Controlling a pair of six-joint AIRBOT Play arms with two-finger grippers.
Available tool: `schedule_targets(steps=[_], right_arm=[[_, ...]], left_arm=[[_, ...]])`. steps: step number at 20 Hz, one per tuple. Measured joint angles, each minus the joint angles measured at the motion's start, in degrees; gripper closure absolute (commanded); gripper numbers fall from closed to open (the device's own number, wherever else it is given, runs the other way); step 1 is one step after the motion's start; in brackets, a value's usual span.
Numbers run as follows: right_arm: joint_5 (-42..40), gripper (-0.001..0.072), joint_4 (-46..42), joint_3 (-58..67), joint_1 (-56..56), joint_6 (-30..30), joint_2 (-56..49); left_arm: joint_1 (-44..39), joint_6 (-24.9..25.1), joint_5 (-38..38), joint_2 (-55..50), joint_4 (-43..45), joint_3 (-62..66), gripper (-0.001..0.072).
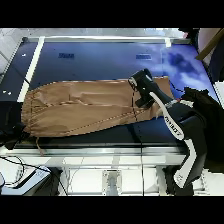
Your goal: Fold the clothes and pants, and hang the long-sleeved shirts on hangers.
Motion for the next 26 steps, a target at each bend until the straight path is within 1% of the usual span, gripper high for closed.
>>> schedule_targets(steps=[3,6,9,11,12,13,14,15,18,20,22,24,25,26], right_arm=[[2.62,0.0696,-1.22,0.46,-3.32,0.13,6.73],[4.0,0.0696,-0.35,-2.01,-7.23,2.58,16.63],[4.39,0.0696,6.23,-11.06,-10.45,7.15,27.43],[3.56,0.0695,10.95,-20.9,-11.3,10.8,33.48],[2.67,0.0682,12.79,-26.36,-11.61,12.68,35.85],[1.88,0.0542,14.49,-32.48,-11.82,14.71,38.12],[1.6,0.0267,16.17,-38.56,-11.96,16.52,39.98],[1.55,0.0151,17.59,-44.06,-12.07,17.99,41.46],[3.04,0.0155,19.23,-56.83,-12.28,20.9,45.24],[2.95,0.0155,18.29,-60.28,-12.44,21.9,46.99],[-0.39,0.0156,17.2,-60.22,-12.55,22.91,47.98],[-6.58,0.0164,16.76,-57.77,-12.57,23.69,48.41],[-9.77,0.025,16.61,-56.19,-12.61,23.98,48.39],[-12.74,0.0283,16.48,-54.51,-12.61,24.2,48.04]], left_arm=[[1.53,0.0,0.13,-0.02,-0.02,0.07,0.0683],[5.33,0.02,0.11,-0.02,-0.02,1.18,0.0683],[9.75,0.02,0.28,-0.02,-0.02,4.04,0.0683],[11.67,0.07,0.2,-0.02,0.0,6.1,0.0683],[12.2,0.22,0.15,-0.02,0.0,6.84,0.0683],[12.5,0.59,-0.15,-0.04,0.0,7.39,0.0683],[12.7,0.87,-0.28,-0.04,0.02,7.74,0.0683],[12.87,1.03,-0.37,-0.04,0.04,8.02,0.0683],[13.09,1.29,-0.9,-0.04,0.02,8.46,0.0683],[13.16,1.36,-1.01,-0.07,0.02,8.57,0.0683],[13.2,1.44,-0.98,-0.07,0.02,8.66,0.0683],[13.2,1.49,-1.05,-0.07,0.0,8.66,0.0683],[13.2,1.49,-1.09,-0.07,0.0,8.66,0.0683],[13.2,1.49,-1.14,-0.07,0.0,8.66,0.0683]])
